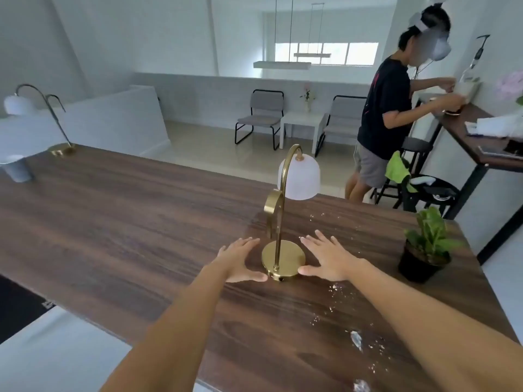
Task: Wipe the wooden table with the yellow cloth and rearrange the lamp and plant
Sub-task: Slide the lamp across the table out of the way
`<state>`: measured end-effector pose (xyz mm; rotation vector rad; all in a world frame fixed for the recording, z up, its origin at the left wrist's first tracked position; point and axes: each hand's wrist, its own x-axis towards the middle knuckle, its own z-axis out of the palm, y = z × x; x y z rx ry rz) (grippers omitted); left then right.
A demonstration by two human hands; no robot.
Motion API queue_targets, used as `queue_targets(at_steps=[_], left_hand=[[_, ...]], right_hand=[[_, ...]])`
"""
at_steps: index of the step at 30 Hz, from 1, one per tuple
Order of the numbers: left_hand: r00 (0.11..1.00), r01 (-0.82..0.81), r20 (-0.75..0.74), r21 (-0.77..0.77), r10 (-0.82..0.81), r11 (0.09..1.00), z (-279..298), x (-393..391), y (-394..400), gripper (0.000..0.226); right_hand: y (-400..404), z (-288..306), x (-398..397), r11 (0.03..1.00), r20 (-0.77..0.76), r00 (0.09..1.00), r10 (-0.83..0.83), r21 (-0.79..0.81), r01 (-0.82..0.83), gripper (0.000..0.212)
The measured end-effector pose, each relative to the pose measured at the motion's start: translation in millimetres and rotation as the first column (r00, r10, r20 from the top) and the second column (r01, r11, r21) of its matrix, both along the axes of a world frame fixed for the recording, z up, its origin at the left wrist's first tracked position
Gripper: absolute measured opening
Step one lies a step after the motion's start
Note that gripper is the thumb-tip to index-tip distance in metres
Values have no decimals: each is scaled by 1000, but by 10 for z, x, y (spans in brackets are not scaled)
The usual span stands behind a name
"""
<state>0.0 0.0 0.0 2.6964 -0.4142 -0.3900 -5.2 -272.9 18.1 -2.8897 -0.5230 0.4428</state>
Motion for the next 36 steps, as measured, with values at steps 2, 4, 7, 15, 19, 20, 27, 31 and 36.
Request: queue_targets(at_steps=[2,4,7,15,19,20,27,31,36], left_hand=[[997,63,45,-21,-62,998,-76,4,-39,96],[990,100,106,-44,-95,994,-212,27,-58,88],[976,163,155,-50,-154,985,-328,188,-24,77],[952,242,212,-86,-220,966,-504,903,228,76],[961,217,197,-112,-193,970,-497,1383,359,79],[965,207,188,-117,-183,971,-496,1508,384,79],[974,131,207,-178,-93,975,-634,2278,465,71],[973,68,229,-173,-26,983,-685,2634,467,71],[965,5,261,-164,38,986,-717,2932,459,70]], right_hand=[[109,-143,-22,999,17,999,48,8,-49,88],[179,-317,-63,999,58,998,31,23,-32,86],[209,-412,-5,999,95,995,9,31,-12,102],[444,-440,573,997,65,997,-49,71,44,80],[627,-449,1047,988,59,992,-111,118,104,70],[667,-444,1166,984,56,990,-128,130,120,69],[872,-470,1921,955,65,965,-255,176,240,66],[975,-515,2304,940,64,950,-304,180,289,62],[1033,-546,2702,939,70,943,-324,145,311,61]])
